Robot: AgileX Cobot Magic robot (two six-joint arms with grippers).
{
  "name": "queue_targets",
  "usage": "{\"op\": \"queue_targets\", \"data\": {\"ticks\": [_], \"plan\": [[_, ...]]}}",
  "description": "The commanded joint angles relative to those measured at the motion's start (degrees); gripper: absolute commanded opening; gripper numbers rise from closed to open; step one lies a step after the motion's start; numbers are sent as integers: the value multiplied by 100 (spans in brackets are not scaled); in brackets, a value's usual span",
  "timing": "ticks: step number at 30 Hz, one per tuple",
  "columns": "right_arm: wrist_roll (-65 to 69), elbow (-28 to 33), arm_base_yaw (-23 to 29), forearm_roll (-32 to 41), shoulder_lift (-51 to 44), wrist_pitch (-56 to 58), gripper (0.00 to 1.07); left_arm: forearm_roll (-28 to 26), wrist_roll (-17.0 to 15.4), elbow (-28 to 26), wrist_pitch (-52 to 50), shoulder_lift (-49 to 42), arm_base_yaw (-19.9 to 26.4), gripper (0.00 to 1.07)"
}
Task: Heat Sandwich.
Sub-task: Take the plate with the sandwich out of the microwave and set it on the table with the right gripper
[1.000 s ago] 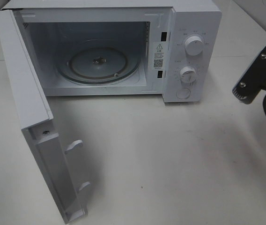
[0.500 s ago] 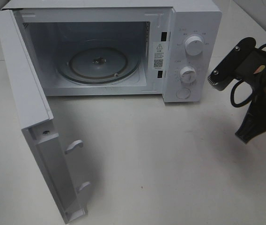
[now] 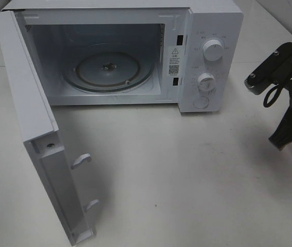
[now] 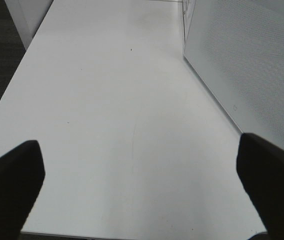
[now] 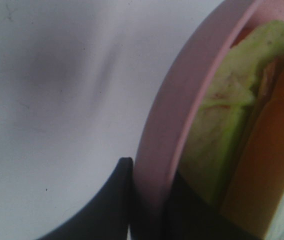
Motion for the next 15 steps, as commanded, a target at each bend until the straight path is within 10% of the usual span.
{"op": "queue_targets", "data": {"ticks": [1, 15], "plan": [[126, -23, -183, -229, 92, 69, 0, -57, -11, 11, -80, -92, 11, 100], [619, -23, -630, -286, 877, -246, 2, -57, -11, 11, -80, -92, 11, 100]]}}
